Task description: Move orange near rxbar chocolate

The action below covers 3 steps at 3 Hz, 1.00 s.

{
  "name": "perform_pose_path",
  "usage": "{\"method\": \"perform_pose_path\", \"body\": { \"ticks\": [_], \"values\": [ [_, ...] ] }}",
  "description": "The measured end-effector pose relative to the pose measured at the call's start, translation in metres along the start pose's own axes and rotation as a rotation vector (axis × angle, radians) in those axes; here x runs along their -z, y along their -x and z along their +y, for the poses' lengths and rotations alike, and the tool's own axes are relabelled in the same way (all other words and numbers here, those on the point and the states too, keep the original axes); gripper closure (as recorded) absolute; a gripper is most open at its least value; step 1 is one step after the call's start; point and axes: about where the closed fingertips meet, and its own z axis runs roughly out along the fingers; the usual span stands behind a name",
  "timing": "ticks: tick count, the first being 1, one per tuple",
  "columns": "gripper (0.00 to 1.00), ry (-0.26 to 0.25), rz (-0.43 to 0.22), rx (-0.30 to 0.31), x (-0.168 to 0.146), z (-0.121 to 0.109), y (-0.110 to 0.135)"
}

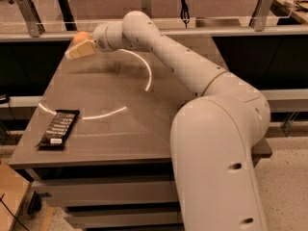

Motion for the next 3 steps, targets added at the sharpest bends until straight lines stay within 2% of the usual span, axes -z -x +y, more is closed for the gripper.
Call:
{"method": "perform_pose_path", "body": {
  "ticks": [1, 3],
  "values": [
    [0.0, 0.009, -0.006, -0.012, -0.017, -0.004, -0.002],
    [0.0, -0.021, -0.021, -0.055, -0.042, -0.012, -0.005]
  ]
}}
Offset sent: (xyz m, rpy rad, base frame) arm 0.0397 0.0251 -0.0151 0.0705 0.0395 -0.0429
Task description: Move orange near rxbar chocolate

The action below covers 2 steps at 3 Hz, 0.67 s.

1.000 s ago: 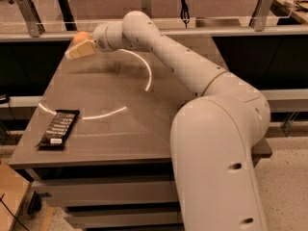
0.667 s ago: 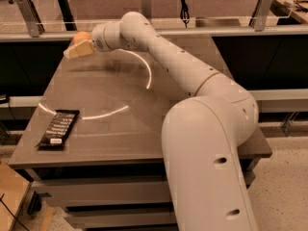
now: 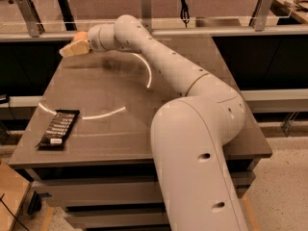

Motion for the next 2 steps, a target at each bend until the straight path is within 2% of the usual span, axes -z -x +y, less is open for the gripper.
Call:
{"method": "perform_pose_path", "body": {
  "ticks": [2],
  "values": [
    [0.0, -0.045, -0.002, -0.033, -0.0083, -0.0078, -0.0053]
  ]
}}
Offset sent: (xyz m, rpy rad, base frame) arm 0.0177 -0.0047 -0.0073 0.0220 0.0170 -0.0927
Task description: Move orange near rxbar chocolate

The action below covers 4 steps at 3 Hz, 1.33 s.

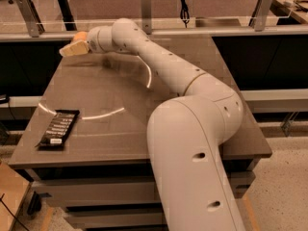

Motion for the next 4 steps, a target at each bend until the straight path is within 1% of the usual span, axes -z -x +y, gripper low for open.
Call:
{"method": "perform_pose_path", "body": {
  "ticks": [1, 2, 4],
  "values": [
    [0.0, -0.022, 0.003, -0.013, -0.002, -0.004, -0.002],
    [0.19, -0.032, 0.006, -0.038, -0.007, -0.008, -0.006],
    [0.65, -0.045, -0.001, -0.076, -0.016, -0.015, -0.01]
  ]
}}
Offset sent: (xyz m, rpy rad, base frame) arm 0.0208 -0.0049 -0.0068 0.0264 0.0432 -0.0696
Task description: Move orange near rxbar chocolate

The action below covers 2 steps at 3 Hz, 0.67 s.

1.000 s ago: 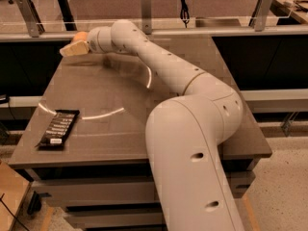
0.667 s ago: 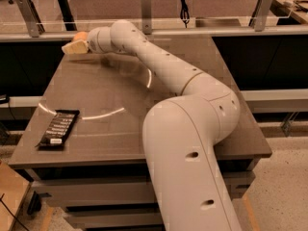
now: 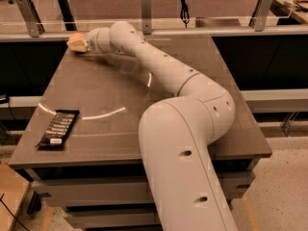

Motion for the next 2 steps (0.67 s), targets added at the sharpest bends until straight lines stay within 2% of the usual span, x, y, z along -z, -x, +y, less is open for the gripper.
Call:
{"method": "perform_pose_path", "body": {
  "ticks": [1, 2],
  "values": [
    [0.88, 0.008, -0.002, 0.025, 0.009, 0.004, 0.012],
    [1.0, 0.062, -0.022, 0.068, 0.032, 0.016, 0.04]
  ]
}}
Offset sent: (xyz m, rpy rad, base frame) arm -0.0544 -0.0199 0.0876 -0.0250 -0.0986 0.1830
